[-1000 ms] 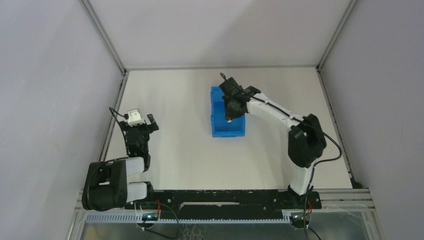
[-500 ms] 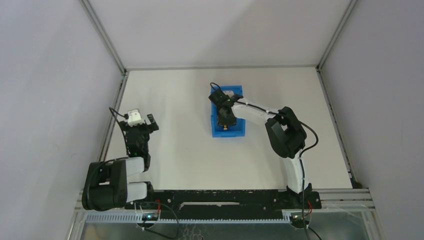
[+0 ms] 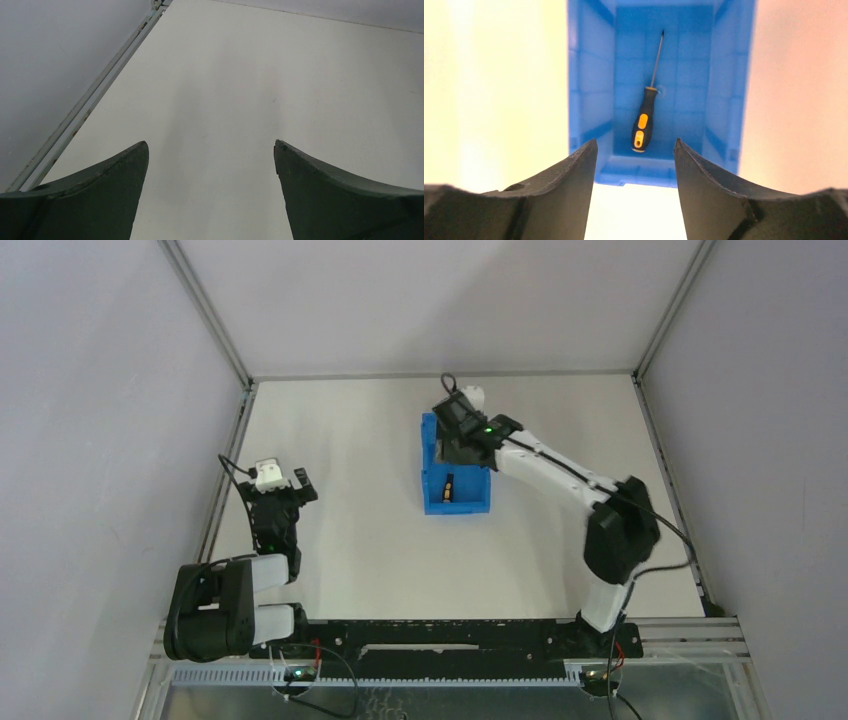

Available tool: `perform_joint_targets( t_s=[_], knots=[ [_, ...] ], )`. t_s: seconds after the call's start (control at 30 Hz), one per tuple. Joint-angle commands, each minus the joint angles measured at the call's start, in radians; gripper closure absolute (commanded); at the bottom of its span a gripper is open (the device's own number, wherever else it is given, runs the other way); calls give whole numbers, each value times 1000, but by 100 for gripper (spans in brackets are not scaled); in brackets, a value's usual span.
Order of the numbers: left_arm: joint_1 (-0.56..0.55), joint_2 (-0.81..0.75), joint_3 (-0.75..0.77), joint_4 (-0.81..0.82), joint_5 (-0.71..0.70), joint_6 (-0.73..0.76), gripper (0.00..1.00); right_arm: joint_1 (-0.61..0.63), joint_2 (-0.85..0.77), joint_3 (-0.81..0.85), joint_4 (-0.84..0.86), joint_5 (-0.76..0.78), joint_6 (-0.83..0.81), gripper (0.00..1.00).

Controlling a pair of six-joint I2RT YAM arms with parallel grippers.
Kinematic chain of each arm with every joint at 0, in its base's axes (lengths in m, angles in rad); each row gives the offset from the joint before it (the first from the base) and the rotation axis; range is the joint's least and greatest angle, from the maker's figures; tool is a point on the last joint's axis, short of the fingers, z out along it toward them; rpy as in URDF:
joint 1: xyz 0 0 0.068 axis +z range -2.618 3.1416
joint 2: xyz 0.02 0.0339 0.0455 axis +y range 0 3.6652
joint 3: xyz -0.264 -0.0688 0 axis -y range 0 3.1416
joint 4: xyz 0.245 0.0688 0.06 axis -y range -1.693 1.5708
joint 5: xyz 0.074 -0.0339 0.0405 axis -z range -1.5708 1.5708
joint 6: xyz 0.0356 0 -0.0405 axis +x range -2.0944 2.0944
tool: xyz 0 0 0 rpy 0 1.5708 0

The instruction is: Put the screwdriver in the bin

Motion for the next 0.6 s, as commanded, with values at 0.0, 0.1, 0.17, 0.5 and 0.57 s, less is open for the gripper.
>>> perform_joint_targets(
  t_s=[0.0, 0.1, 0.17, 0.5, 0.57],
  knots=[
    [-6, -8, 26, 28, -8, 19, 0, -29, -198, -55, 53, 64, -62, 33],
    [-5, -10, 26, 28, -8, 19, 0, -101, -323, -155, 71, 67, -110, 23],
    [-6, -8, 26, 28, -6, 19, 0, -178, -425, -241, 86, 44, -141, 2],
    [-6, -8, 26, 28, -8, 19, 0, -670, -804, -513, 145, -181, -354, 0],
    [-5, -8, 26, 28, -7, 19, 0, -708, -828, -531, 143, -187, -361, 0]
  ],
)
